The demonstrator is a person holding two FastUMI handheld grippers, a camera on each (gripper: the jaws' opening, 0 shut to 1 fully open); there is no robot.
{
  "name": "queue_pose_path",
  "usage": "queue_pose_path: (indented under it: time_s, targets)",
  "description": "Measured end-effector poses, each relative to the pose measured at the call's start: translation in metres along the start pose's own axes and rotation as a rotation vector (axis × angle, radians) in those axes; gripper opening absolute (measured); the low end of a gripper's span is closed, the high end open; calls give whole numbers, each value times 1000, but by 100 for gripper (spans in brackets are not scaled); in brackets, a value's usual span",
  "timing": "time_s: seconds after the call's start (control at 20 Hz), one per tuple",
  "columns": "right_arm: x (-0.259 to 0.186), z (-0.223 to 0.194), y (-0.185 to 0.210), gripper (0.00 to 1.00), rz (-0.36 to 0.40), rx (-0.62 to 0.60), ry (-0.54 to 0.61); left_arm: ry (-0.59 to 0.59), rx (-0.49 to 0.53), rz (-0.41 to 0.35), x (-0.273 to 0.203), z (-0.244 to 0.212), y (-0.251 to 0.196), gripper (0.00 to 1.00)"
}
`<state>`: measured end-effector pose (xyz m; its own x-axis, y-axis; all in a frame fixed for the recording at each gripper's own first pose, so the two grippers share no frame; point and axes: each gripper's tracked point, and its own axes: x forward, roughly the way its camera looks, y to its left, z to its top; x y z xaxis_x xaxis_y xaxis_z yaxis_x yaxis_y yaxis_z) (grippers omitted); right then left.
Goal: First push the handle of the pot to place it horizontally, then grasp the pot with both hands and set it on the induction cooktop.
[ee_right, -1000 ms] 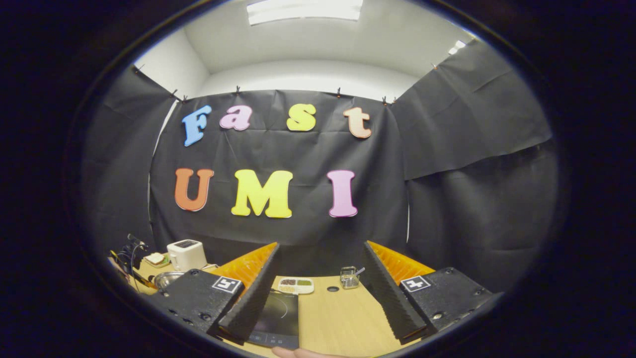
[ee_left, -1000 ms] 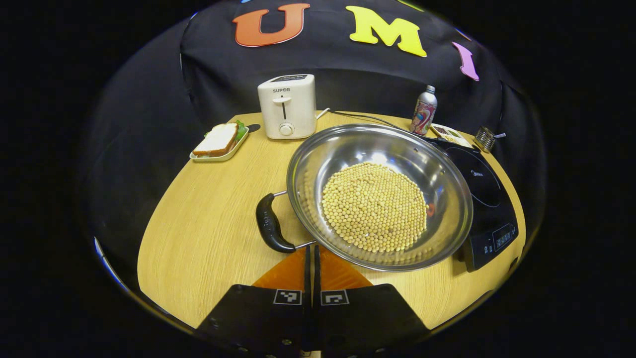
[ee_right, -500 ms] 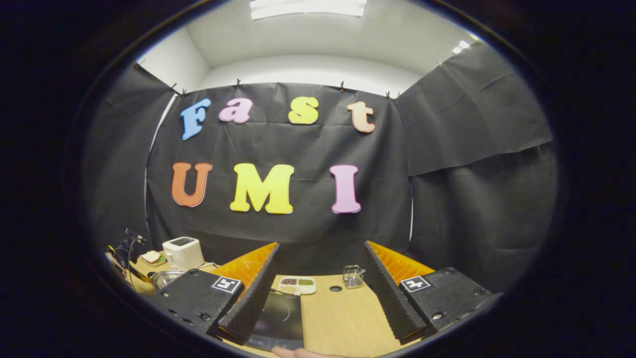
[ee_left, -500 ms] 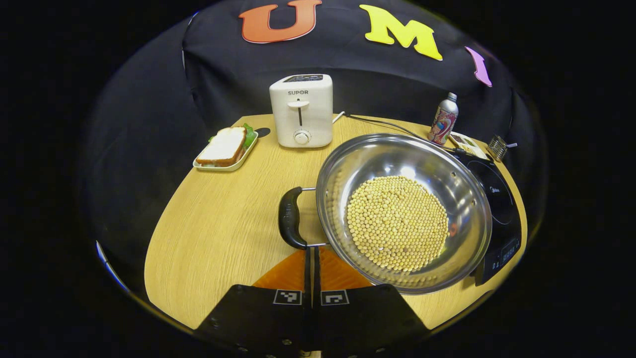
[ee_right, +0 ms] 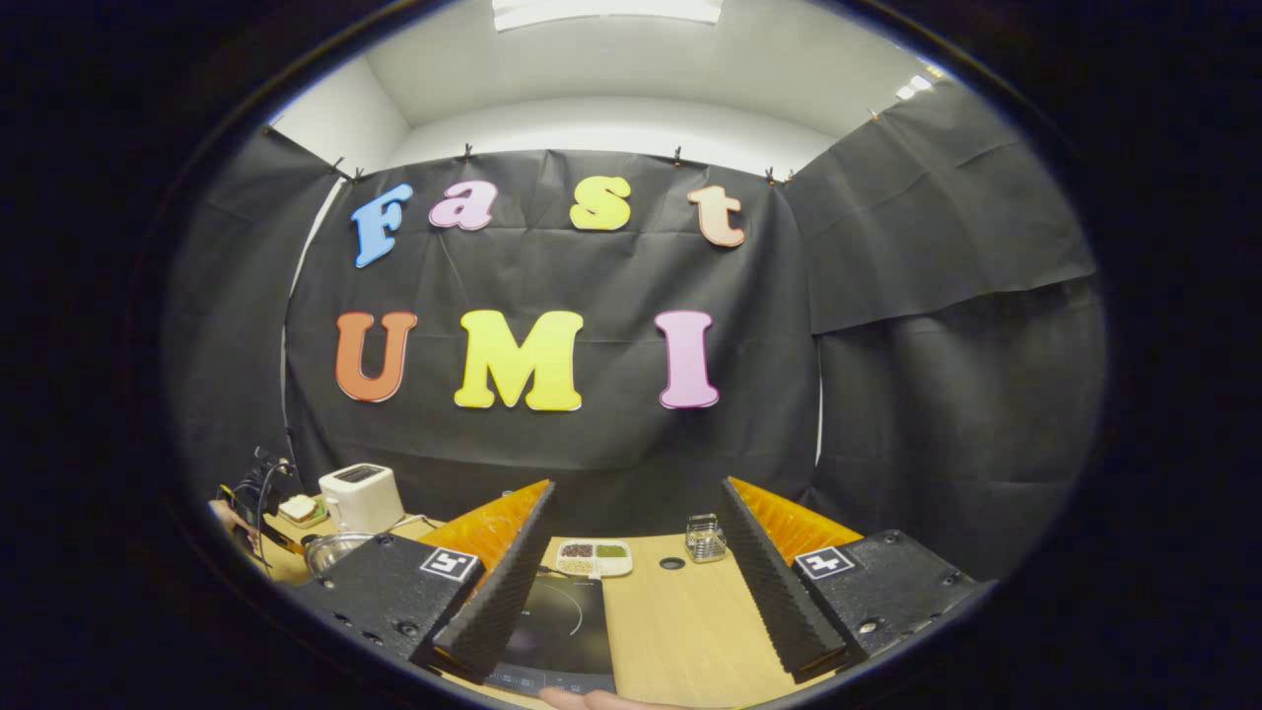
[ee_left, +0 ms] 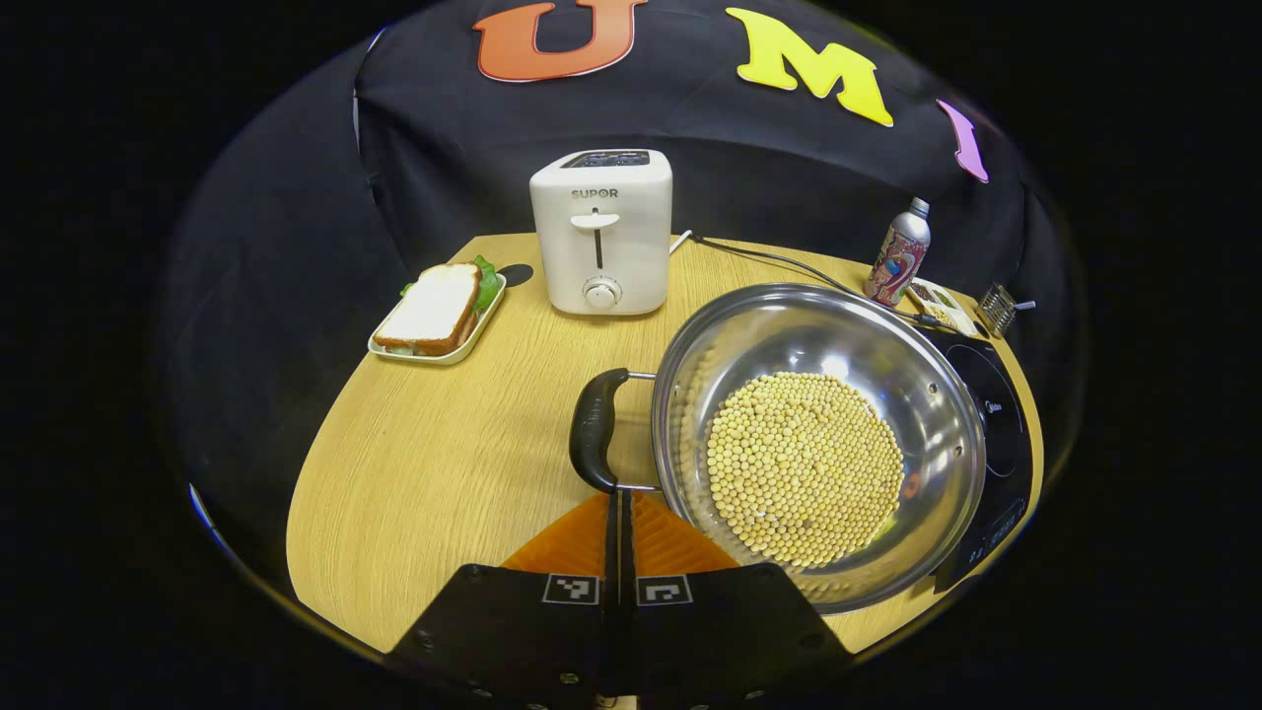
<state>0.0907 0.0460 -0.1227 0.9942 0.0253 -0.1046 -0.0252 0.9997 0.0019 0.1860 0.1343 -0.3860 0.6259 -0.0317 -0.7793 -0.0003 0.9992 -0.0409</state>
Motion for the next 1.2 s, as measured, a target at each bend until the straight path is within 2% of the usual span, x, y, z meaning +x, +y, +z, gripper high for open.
queue_pose_path:
  time_s: [0.1,0.15,0.2,0.25,0.3,0.35,0.4,0.45,0.55,0.6,0.65,0.7,0.75,0.8,0.85,1.2]
  targets:
    - [-1,0,6,100,3,-3,5,-3,-7,-6,2,3,0,0]
    - [-1,-1,9,98,6,-4,8,-5,-7,2,1,3,3,0]
    - [-2,-1,12,98,8,-6,10,-16,-10,10,0,4,6,10]
    - [-1,-3,16,98,11,-8,14,-22,-19,3,-1,5,5,0]
    - [0,-4,21,100,14,-9,17,-40,-23,4,-6,8,5,0]
    - [1,-7,26,98,14,-8,23,-65,-26,1,-11,12,7,0]
    - [3,-11,33,100,13,-2,31,-89,-32,-5,-17,19,7,10]
    - [3,-16,42,100,25,-3,41,-109,-42,-6,-22,23,6,0]
    - [6,-24,56,99,36,1,54,-145,-47,-10,-37,30,5,1]
    - [10,-27,63,98,34,6,58,-166,-47,-6,-45,34,4,10]
    - [13,-32,70,98,35,12,63,-185,-44,-4,-51,37,3,45]
    - [16,-37,77,100,39,15,74,-200,-35,1,-58,40,4,48]
    - [20,-45,85,100,48,15,92,-222,-23,11,-64,43,5,75]
    - [24,-54,94,98,60,14,116,-240,-20,18,-68,45,7,77]
    - [28,-64,103,99,71,14,142,-256,-19,22,-73,49,6,98]
    - [58,-131,167,99,156,5,323,-308,-13,7,-78,58,3,98]
